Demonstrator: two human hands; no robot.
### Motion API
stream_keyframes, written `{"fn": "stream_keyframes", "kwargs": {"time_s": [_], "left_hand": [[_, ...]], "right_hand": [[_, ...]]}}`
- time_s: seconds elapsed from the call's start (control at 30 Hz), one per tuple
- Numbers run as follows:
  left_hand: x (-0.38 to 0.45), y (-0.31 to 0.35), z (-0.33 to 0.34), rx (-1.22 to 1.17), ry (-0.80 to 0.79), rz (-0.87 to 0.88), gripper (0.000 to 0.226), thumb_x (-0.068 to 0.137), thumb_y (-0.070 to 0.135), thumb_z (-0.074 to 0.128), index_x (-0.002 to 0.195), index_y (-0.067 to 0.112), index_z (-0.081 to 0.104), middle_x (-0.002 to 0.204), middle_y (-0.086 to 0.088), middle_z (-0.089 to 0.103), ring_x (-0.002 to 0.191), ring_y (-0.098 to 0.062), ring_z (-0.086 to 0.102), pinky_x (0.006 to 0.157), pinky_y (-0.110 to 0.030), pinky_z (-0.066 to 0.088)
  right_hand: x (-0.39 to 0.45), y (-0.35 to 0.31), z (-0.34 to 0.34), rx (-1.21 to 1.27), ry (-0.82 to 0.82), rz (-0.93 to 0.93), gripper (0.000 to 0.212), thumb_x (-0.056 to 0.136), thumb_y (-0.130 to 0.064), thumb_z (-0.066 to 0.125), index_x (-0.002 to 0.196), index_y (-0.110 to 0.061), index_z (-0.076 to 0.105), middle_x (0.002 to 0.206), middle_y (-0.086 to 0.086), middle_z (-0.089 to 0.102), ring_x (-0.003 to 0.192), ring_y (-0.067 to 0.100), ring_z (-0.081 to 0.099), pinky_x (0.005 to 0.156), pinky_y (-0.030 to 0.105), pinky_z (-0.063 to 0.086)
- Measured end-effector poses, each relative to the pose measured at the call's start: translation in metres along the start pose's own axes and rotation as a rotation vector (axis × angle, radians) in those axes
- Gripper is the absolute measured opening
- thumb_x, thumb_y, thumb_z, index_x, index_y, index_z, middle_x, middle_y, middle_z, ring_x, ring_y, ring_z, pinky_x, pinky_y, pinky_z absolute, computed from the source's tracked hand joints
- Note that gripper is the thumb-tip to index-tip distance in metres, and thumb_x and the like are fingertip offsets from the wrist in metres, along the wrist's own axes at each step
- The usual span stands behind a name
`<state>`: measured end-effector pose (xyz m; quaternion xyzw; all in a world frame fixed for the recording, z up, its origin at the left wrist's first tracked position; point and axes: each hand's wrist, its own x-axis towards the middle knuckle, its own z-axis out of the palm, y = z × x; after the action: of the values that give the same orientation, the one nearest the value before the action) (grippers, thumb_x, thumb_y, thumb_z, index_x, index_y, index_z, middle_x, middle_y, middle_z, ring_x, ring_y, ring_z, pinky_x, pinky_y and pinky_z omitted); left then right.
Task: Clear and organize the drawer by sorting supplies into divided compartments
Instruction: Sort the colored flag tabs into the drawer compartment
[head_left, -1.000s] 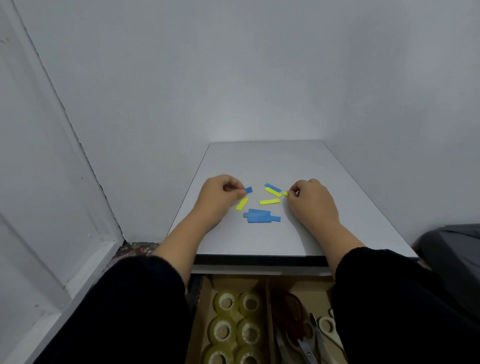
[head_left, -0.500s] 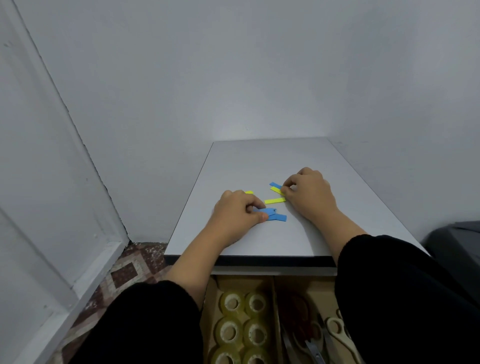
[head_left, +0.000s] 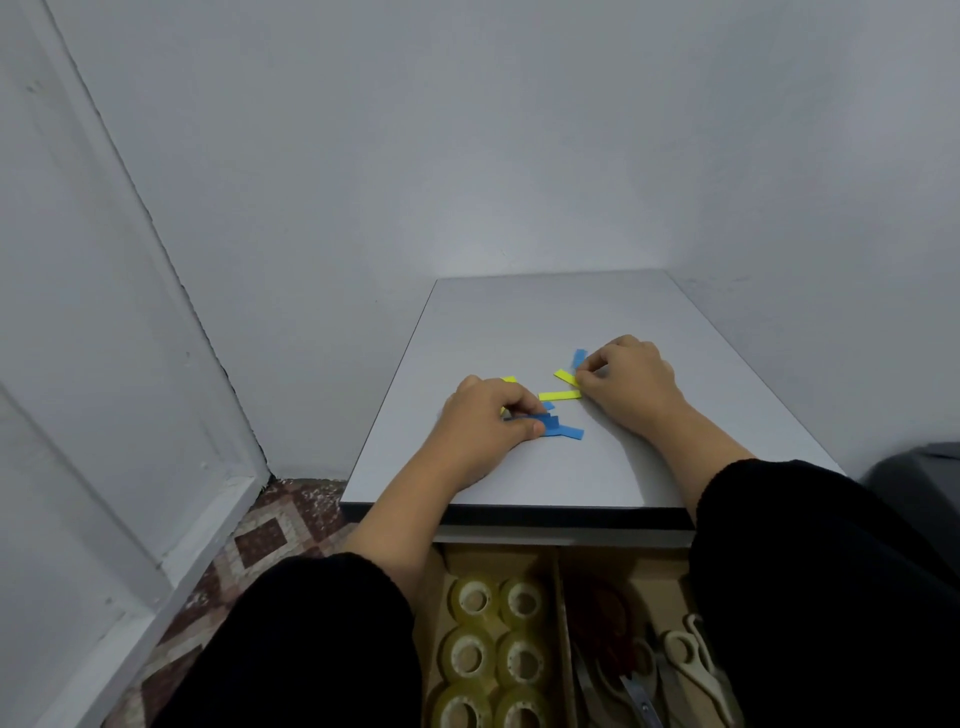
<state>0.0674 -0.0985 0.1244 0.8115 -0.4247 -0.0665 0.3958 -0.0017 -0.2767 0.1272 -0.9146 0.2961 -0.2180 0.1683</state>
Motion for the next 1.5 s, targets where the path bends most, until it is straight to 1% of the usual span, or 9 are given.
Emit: {"fn": "stream_keyframes", "kwargs": {"time_s": [0.33, 0.5, 0.57, 0.67, 0.8, 1.03, 1.23, 1.37, 1.5], "left_hand": [[0.001, -0.003, -0.001, -0.113, 0.097, 0.019, 0.014, 0.088, 0.017, 0.064, 0.096, 0.020, 0.076, 0.095, 0.001, 0.062, 0.086, -0.007, 0.048, 0.067, -0.017, 0.035], [0.002, -0.004, 0.000, -0.155, 0.097, -0.011, 0.015, 0.088, 0.015, 0.064, 0.096, 0.020, 0.076, 0.096, 0.002, 0.063, 0.089, -0.008, 0.053, 0.073, -0.020, 0.043], [0.003, -0.006, 0.000, -0.167, 0.119, -0.031, 0.016, 0.088, 0.014, 0.064, 0.097, 0.019, 0.076, 0.100, 0.001, 0.065, 0.091, -0.010, 0.056, 0.075, -0.020, 0.043], [0.004, -0.009, 0.000, -0.180, 0.150, -0.043, 0.015, 0.088, 0.014, 0.064, 0.097, 0.020, 0.075, 0.102, 0.001, 0.066, 0.089, -0.007, 0.055, 0.074, -0.018, 0.041], [0.006, -0.010, 0.000, -0.168, 0.162, -0.042, 0.015, 0.089, 0.016, 0.063, 0.097, 0.021, 0.075, 0.101, 0.004, 0.066, 0.085, -0.002, 0.054, 0.073, -0.015, 0.040], [0.008, -0.010, 0.000, -0.088, 0.076, -0.064, 0.019, 0.087, 0.022, 0.066, 0.103, 0.025, 0.074, 0.107, 0.002, 0.063, 0.099, -0.008, 0.056, 0.088, -0.025, 0.046], [0.009, -0.008, 0.003, 0.023, 0.046, -0.106, 0.022, 0.084, 0.029, 0.067, 0.105, 0.028, 0.073, 0.105, 0.000, 0.055, 0.101, -0.014, 0.052, 0.095, -0.035, 0.047], [0.007, -0.004, 0.001, 0.096, 0.065, -0.047, 0.014, 0.087, 0.026, 0.065, 0.099, 0.026, 0.072, 0.097, 0.003, 0.056, 0.108, -0.015, 0.041, 0.093, -0.037, 0.044], [0.006, -0.003, -0.001, 0.085, 0.068, -0.022, 0.014, 0.088, 0.025, 0.065, 0.100, 0.025, 0.073, 0.089, 0.011, 0.053, 0.108, -0.015, 0.043, 0.094, -0.037, 0.044]], "right_hand": [[0.000, 0.002, 0.004, -0.032, 0.034, -0.030, 0.018, 0.090, -0.031, 0.055, 0.096, -0.029, 0.072, 0.114, 0.000, 0.055, 0.112, 0.023, 0.046, 0.089, 0.035, 0.037], [0.009, 0.011, 0.001, 0.418, 0.197, 0.123, 0.020, 0.093, -0.019, 0.053, 0.097, -0.013, 0.071, 0.101, 0.004, 0.067, 0.093, 0.018, 0.056, 0.076, 0.025, 0.038], [0.016, 0.015, 0.001, 0.453, 0.222, 0.168, 0.022, 0.094, -0.016, 0.053, 0.104, -0.011, 0.071, 0.105, 0.006, 0.068, 0.093, 0.016, 0.056, 0.076, 0.021, 0.035], [0.029, 0.017, 0.008, 0.342, 0.117, 0.123, 0.026, 0.096, -0.020, 0.051, 0.115, -0.022, 0.069, 0.114, 0.007, 0.061, 0.106, 0.022, 0.055, 0.083, 0.026, 0.039], [0.038, 0.014, 0.011, -0.042, -0.050, 0.060, 0.032, 0.099, -0.038, 0.042, 0.127, -0.039, 0.059, 0.125, 0.006, 0.046, 0.118, 0.030, 0.041, 0.099, 0.037, 0.034], [0.048, 0.016, 0.001, 0.142, -0.049, 0.187, 0.009, 0.084, -0.034, 0.069, 0.084, -0.025, 0.068, 0.111, 0.008, 0.062, 0.107, 0.028, 0.055, 0.081, 0.030, 0.043], [0.053, 0.018, -0.011, 0.182, -0.172, 0.247, 0.024, 0.085, -0.032, 0.071, 0.092, -0.010, 0.073, 0.092, 0.010, 0.066, 0.088, 0.025, 0.056, 0.071, 0.027, 0.038], [0.043, 0.023, -0.012, 0.278, -0.077, 0.187, 0.026, 0.089, -0.030, 0.067, 0.093, -0.005, 0.071, 0.086, 0.008, 0.061, 0.082, 0.022, 0.050, 0.057, 0.027, 0.035], [0.023, 0.011, -0.026, 0.537, 0.014, 0.112, 0.013, 0.087, -0.026, 0.069, 0.081, -0.015, 0.071, 0.078, -0.002, 0.063, 0.081, 0.014, 0.052, 0.061, 0.017, 0.037]]}}
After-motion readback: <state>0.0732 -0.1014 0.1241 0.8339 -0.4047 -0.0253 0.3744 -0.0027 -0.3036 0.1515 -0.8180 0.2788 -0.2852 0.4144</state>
